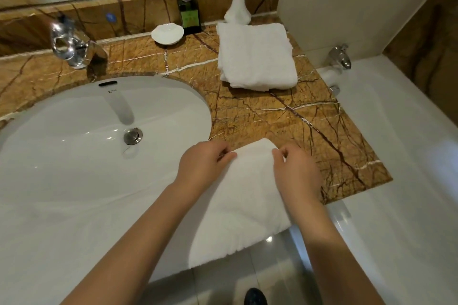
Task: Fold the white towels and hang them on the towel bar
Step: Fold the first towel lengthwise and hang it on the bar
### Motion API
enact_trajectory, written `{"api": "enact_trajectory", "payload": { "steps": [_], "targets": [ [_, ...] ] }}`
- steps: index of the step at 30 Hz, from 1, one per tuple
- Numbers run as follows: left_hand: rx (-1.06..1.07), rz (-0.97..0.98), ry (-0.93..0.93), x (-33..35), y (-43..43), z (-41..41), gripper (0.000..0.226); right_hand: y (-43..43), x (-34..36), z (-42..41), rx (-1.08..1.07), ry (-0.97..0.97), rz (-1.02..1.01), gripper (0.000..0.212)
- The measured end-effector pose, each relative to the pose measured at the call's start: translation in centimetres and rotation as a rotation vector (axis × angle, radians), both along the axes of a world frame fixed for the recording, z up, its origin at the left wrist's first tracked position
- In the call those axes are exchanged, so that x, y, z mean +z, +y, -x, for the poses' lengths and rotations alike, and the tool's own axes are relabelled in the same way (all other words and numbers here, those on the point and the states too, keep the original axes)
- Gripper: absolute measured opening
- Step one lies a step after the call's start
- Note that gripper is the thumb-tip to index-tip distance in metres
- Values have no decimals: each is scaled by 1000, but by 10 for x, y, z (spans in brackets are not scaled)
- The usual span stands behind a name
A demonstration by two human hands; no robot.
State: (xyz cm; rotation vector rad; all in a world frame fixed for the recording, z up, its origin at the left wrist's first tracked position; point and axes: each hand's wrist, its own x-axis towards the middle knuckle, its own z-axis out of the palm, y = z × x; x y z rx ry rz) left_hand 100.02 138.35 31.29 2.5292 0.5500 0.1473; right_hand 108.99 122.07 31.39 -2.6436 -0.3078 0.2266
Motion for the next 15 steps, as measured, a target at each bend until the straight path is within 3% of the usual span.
{"api": "enact_trajectory", "payload": {
  "steps": [9,12,15],
  "targets": [
    [21,-178,-126,-6,-10,2,22,5,-12,8,-36,-272,22,22],
    [41,-231,-133,-5,-13,3,24,3,-18,13,-41,-281,84,23],
    [-21,-411,-146,2,-19,4,15,5,-14,13,-45,-316,121,18]
  ]
}}
